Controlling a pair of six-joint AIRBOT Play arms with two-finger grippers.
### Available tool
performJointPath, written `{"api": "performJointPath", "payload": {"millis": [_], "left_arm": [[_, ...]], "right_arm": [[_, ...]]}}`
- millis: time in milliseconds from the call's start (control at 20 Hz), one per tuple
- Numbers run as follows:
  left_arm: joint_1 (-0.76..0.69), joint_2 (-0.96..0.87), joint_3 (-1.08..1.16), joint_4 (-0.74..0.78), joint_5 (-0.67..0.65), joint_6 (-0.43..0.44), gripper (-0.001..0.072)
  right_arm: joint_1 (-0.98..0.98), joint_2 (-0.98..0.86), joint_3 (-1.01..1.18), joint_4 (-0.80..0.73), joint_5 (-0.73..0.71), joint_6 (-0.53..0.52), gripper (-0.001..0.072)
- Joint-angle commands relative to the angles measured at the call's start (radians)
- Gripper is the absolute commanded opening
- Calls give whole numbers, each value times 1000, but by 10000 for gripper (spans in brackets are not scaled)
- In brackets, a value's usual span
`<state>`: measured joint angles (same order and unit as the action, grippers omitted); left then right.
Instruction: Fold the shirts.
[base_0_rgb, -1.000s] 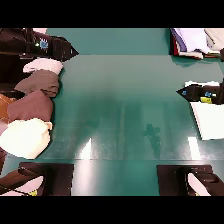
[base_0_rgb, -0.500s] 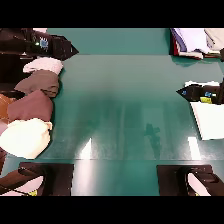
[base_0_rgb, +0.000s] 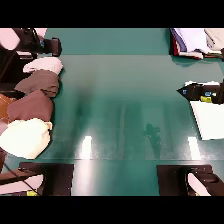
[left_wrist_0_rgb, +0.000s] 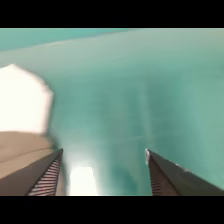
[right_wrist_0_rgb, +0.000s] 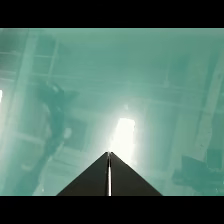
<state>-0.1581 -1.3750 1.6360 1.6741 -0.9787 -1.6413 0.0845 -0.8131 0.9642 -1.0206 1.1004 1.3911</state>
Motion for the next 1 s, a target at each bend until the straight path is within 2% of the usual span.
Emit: {"api": "performJointPath", "payload": {"millis": [0, 300, 700, 750, 800, 850, 950], "left_arm": [[102, -146, 0, 92, 82, -35, 627], [212, -395, 0, 92, 305, -27, 627], [238, -499, 2, 96, 421, -19, 625], [238, -496, 7, 96, 415, -19, 569], [238, -493, 21, 96, 398, -18, 244], [238, -489, 41, 96, 379, -17, 34], [238, -487, 134, 95, 281, -19, 25]], "right_arm": [[3, 0, 1, 1, 0, 0, 13], [10, 0, 1, 0, -18, 0, 13], [10, 1, 1, 9, -26, 0, 13], [10, 0, 1, 8, -29, 0, 13], [10, 1, 2, 8, -29, 0, 13], [10, 1, 2, 8, -28, 0, 13], [10, 1, 7, 9, -36, 0, 13]]}}
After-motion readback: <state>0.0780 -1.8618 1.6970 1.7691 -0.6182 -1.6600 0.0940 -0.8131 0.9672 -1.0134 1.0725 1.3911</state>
